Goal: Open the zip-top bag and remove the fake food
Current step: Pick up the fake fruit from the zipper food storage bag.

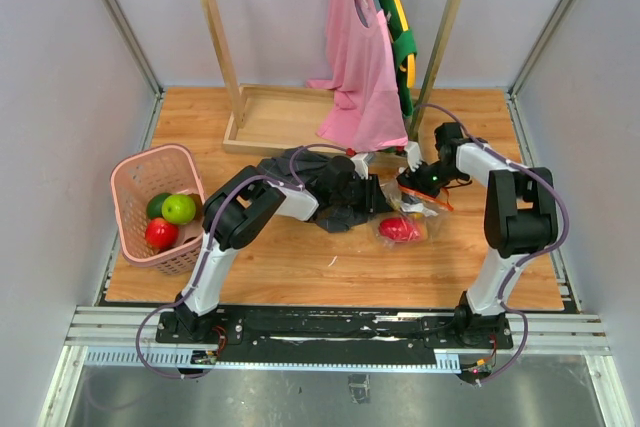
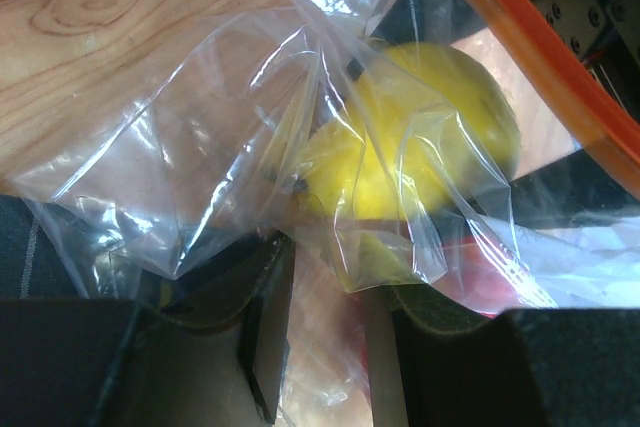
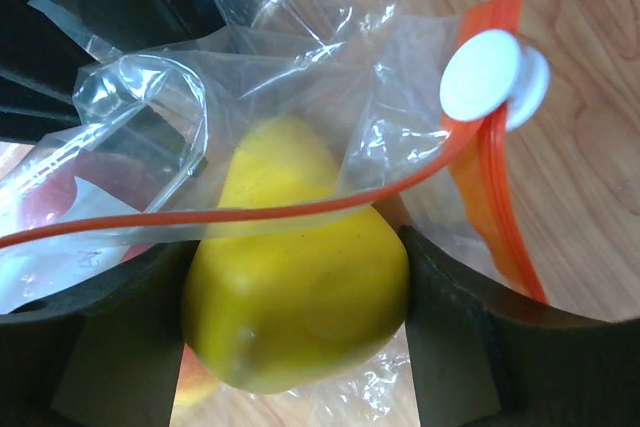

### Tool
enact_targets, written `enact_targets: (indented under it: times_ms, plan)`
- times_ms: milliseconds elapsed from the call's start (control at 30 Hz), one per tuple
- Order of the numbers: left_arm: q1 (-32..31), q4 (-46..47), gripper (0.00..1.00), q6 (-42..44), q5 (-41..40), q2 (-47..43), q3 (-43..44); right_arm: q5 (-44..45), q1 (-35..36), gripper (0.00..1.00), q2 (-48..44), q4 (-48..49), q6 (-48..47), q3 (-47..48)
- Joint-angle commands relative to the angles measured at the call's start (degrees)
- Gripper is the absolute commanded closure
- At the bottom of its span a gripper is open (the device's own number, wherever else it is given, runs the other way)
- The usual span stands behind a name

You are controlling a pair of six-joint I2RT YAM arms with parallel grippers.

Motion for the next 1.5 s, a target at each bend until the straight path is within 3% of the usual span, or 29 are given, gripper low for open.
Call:
enact_targets:
  times_ms: [0,233,567,967,1167,1467]
  plan:
    - [0.33,-0.28,0.62,0.91,-0.03,0.83,-0.17,3.03,-0.37,0.54,-2.01,-1.37,-0.09,-0.47]
    - [2.12,3.15,0.60,-0.39,0.42,-2.27,-4.87,-2.62,-4.74,0.77,-7.78,-6.64,-2.54,1.57]
    - [2.89,4.85,0.56,-0.21,0.10,-8.90,-9.47,-8.97,-11.59,0.87,-12.82,-11.69,-3.37,2.71]
    - [3.27,7.61,0.53,-0.67,-0.20,-17.39,-14.23,-13.35,-16.73,0.90,-12.96,-18.95,-5.96,4.53]
    - [3.22,11.63,0.43,-2.24,0.82,-21.41,-18.29,-13.85,-18.16,0.90,-10.67,-25.39,-9.64,6.88]
    - [-0.91,18.98,0.41,-4.60,2.30,-19.94,-19.15,-10.59,-20.44,0.90,-11.66,-32.25,-15.32,10.22]
